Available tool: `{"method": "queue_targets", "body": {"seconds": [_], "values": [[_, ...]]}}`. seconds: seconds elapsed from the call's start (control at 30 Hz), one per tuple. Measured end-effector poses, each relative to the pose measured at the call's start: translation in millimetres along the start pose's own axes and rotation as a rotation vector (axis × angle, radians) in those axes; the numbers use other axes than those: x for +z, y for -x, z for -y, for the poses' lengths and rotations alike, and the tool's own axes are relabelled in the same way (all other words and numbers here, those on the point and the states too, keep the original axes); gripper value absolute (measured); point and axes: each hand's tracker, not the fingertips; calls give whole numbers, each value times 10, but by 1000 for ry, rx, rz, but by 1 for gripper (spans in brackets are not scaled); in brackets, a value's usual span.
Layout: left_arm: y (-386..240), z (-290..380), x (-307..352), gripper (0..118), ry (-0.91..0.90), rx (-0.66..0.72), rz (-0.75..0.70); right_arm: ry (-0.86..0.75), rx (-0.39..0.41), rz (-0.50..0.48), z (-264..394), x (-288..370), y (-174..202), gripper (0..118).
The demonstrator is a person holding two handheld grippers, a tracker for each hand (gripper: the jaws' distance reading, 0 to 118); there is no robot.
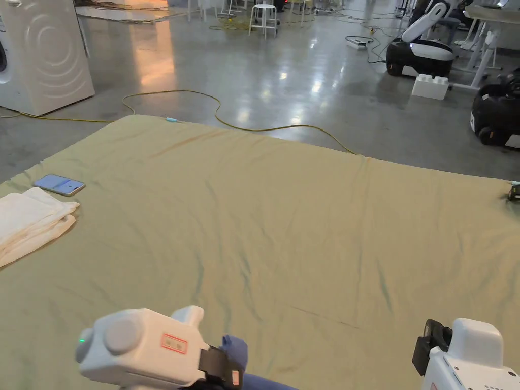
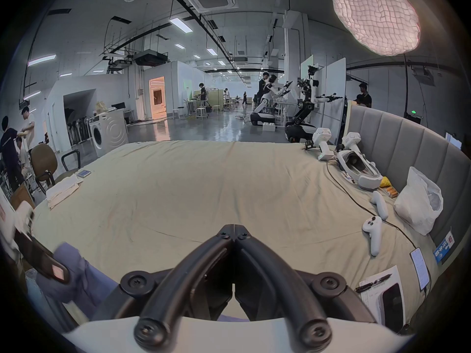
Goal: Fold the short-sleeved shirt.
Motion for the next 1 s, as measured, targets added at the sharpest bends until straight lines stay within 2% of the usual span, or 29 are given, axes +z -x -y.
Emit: {"method": "queue_targets", "body": {"seconds": [0.2, 0.4, 0.43, 0.5, 0.6, 0.77, 0.8, 0.9, 1.0], "values": [[-72, 35, -707, 8, 75, 12, -71, 20, -5, 28, 68, 25, -111, 0], [-116, 106, -986, 8, 126, 7, -133, 40, -5, 42, 104, 46, -157, 0], [-104, 105, -1004, 12, 126, 7, -139, 42, -3, 42, 107, 48, -160, 0], [-129, 132, -951, 35, 140, 25, -102, 45, 3, 45, 102, 73, -155, 0], [-148, 153, -835, 51, 142, 24, -56, 50, 8, 46, 109, 82, -158, 0], [-203, 144, -472, 50, 77, -12, -19, 54, 12, 50, 120, 112, -166, 0], [-194, 145, -414, 47, 41, -7, -9, 56, 11, 49, 124, 115, -167, 0], [-135, 117, -431, 22, 3, -45, -45, 63, 9, 48, 152, 109, -172, 0], [-103, 150, -618, 21, 51, -65, -96, 70, 9, 45, 189, 104, -173, 0]]}}
